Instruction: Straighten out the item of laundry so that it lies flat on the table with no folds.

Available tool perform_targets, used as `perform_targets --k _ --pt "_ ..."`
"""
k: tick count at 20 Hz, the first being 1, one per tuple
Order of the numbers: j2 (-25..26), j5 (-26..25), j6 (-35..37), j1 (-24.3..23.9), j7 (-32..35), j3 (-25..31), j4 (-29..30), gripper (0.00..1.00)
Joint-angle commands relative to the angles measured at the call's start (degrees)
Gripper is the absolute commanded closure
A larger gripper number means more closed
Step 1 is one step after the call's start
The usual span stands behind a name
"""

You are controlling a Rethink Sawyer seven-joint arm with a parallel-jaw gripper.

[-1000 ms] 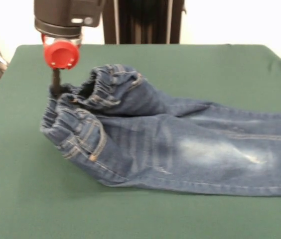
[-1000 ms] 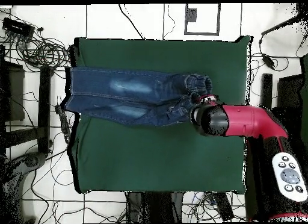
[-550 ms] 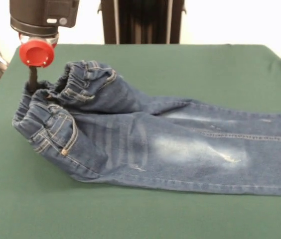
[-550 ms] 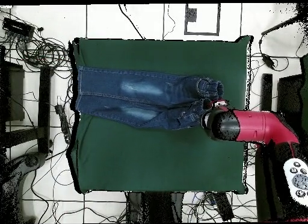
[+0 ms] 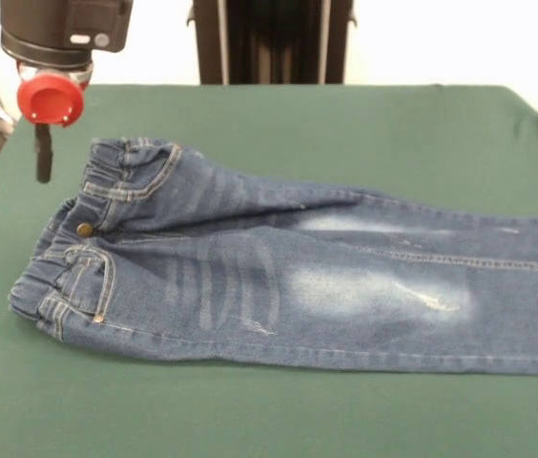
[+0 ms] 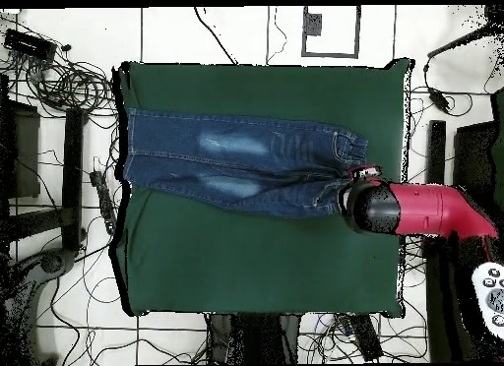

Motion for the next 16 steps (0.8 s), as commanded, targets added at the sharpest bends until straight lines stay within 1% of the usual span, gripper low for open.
perform_targets --k 1,6,10,15,16 --pt "0.78 -2.69 3.66 1.49 -20.64 6.45 1.59 0.00" --pt "-0.64 -0.27 7.97 2.91 -21.32 7.99 1.51 0.00" --pt "-1.04 1.04 8.68 4.50 -21.04 9.63 1.49 0.00" --pt "0.86 -0.21 9.35 8.43 -20.07 9.21 -2.65 0.00" --pt "1.55 0.22 9.99 8.60 -21.02 9.79 -3.47 0.00"
